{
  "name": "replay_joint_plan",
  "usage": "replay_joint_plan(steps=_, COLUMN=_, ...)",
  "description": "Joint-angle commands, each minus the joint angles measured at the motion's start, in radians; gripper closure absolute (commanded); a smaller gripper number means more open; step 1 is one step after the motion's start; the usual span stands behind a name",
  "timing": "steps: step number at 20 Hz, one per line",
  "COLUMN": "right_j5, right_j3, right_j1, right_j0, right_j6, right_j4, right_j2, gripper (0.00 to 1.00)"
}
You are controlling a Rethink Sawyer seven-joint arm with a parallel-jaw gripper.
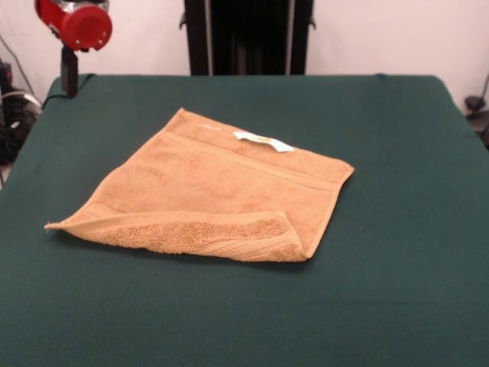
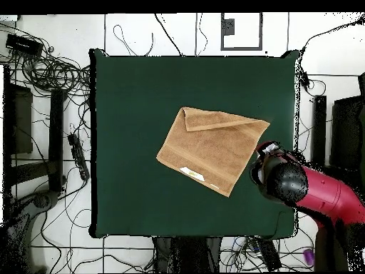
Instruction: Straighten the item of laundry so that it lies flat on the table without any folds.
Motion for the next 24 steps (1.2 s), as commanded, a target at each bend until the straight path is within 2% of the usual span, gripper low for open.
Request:
replay_joint_plan(steps=1, right_j5=0.054, right_j3=-0.057, right_j1=0.056, right_j0=0.034, right_j6=0.001, right_j4=0.048, right_j2=0.139, gripper=1.0)
replay_joint_plan(steps=15, right_j5=-0.045, right_j3=-0.128, right_j1=0.166, right_j0=0.098, right_j6=0.136, right_j4=0.126, right_j2=0.088, gripper=1.0)
replay_joint_plan(steps=20, right_j5=-0.084, right_j3=-0.157, right_j1=0.218, right_j0=0.157, right_j6=0.214, right_j4=0.182, right_j2=0.026, gripper=1.0)
replay_joint_plan(steps=24, right_j5=-0.111, right_j3=-0.159, right_j1=0.252, right_j0=0.153, right_j6=0.212, right_j4=0.235, right_j2=0.041, gripper=1.0)
